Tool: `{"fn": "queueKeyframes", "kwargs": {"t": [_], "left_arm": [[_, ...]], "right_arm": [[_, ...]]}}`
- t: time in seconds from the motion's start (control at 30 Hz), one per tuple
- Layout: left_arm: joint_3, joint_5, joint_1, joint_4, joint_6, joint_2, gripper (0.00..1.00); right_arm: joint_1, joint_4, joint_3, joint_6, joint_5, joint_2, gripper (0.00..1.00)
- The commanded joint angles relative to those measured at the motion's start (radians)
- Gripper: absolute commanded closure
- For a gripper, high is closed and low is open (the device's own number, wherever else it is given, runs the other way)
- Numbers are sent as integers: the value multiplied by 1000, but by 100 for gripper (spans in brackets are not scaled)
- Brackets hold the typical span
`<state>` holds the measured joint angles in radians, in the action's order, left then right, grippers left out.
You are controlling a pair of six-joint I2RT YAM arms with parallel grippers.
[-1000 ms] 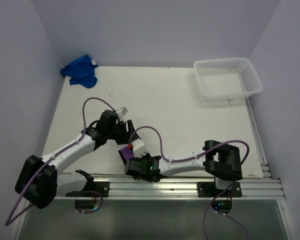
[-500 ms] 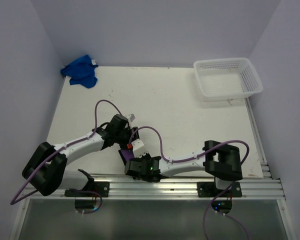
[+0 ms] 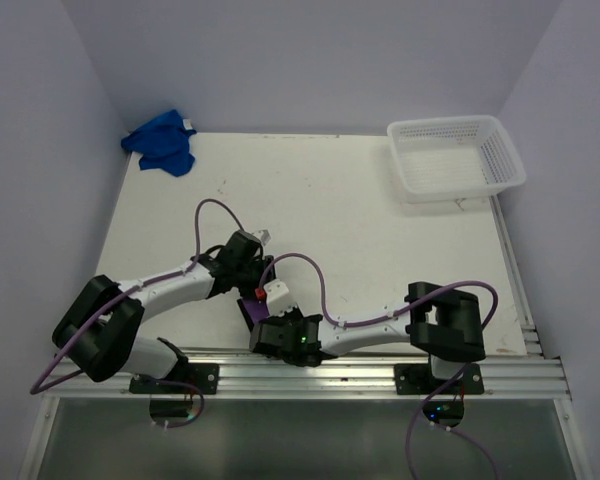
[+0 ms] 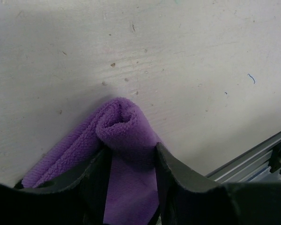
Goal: Roll the towels
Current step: Roll the towel
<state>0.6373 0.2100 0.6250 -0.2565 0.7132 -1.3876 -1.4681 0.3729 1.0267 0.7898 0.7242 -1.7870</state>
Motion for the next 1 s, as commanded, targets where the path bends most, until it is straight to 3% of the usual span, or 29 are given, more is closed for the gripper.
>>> {"fn": "queueKeyframes", "kwargs": {"t": [0.0,0.13,0.37,0.53,0.63,0.97], "left_arm": [[12,-54,4,14,-14,-11,55],[7,-60,5,29,-1,-21,60],[-16,-49,5,97,48,-18,81],[-45,-35,4,154,94,-16,90],[-99,-6,-2,291,138,-4,100],[-283,54,-70,611,236,45,100]], "right_arm": [[-20,35,18,26,75,-12,100],[-41,73,39,40,106,-26,100],[-77,150,76,65,167,-52,100],[-109,239,134,60,227,-94,100],[-133,294,182,48,256,-129,100],[-218,445,321,-1,313,-261,97]]}}
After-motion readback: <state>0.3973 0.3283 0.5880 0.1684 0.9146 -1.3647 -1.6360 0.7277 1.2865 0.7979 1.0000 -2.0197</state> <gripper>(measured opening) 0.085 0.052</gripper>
